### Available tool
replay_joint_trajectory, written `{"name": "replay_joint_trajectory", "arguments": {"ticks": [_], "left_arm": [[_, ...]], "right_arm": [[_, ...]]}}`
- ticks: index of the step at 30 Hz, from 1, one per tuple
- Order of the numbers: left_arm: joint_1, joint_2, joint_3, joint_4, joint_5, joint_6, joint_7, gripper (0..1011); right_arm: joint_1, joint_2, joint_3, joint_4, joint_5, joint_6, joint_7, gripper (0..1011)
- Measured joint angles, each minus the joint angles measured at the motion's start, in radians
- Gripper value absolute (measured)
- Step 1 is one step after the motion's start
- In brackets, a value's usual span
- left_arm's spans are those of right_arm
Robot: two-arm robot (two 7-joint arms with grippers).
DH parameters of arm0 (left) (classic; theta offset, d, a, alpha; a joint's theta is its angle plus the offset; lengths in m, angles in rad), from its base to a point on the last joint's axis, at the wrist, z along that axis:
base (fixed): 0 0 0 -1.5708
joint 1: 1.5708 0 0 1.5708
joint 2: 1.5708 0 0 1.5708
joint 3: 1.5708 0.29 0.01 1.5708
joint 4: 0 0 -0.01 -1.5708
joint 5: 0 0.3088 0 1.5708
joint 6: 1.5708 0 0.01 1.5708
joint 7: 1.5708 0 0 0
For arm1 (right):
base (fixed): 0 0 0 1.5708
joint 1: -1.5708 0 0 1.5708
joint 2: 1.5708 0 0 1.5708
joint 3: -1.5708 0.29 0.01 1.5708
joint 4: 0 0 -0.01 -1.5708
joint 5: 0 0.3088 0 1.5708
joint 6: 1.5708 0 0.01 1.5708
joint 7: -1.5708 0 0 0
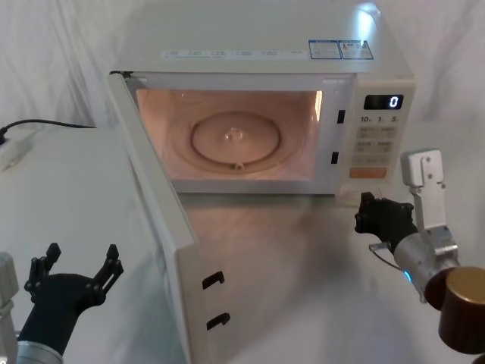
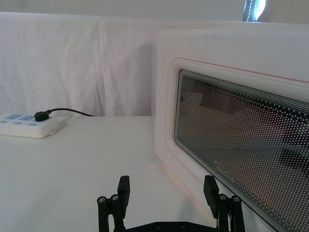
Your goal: Press the button to open the microwave door with one hand; close the microwave door with the other hand.
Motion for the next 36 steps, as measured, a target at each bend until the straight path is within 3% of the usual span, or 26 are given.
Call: {"name": "replay_joint_trajectory", "arguments": {"ticks": [8,16,26,36], "left_arm": [[0.0,0.0,0.0,0.0,0.0,0.0,0.0,1001],[0.0,0.0,0.0,0.0,0.0,0.0,0.0,1001],[0.0,0.0,0.0,0.0,0.0,0.0,0.0,1001],[0.0,0.0,0.0,0.0,0.0,0.0,0.0,1001]], "right_arm": [[-0.059,0.014,0.008,-0.074,0.037,0.015,0.005,0],[-0.116,0.017,0.039,-0.136,0.07,-0.058,-0.033,18],[-0.163,0.013,0.068,-0.172,0.103,-0.134,-0.057,292],[-0.183,0.001,0.073,-0.162,0.118,-0.201,-0.064,628]]}}
